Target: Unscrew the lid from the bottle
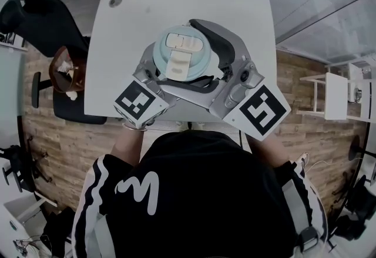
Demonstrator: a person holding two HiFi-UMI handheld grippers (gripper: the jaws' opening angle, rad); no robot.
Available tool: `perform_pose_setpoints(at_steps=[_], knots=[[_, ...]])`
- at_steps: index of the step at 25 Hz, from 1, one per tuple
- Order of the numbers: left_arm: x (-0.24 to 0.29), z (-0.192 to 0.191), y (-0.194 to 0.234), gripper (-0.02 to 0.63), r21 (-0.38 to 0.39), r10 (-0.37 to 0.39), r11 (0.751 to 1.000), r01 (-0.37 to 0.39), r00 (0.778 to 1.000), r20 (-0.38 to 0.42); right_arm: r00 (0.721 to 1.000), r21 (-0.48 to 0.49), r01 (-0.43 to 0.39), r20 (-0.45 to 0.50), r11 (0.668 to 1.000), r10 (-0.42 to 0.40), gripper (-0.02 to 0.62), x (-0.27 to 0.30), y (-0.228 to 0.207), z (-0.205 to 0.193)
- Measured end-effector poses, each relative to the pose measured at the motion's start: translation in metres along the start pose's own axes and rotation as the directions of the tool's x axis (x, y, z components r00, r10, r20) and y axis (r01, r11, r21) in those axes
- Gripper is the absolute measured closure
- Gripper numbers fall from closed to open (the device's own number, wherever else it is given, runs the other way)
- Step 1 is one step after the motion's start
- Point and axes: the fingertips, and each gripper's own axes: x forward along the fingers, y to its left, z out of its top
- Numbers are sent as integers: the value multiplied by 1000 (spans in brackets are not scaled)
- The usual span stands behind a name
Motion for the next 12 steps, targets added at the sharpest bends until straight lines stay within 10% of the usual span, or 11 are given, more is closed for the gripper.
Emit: perform_pose_setpoints(at_steps=[6,12], knots=[[-2,3,-18,147,-34,-133,991,132,991,0,980,11,-195,-34,981,195,141,-4,13,1],[-6,8,-42,147,-40,-301,953,300,953,-22,899,30,-437,-23,899,438,141,-18,27,9]])
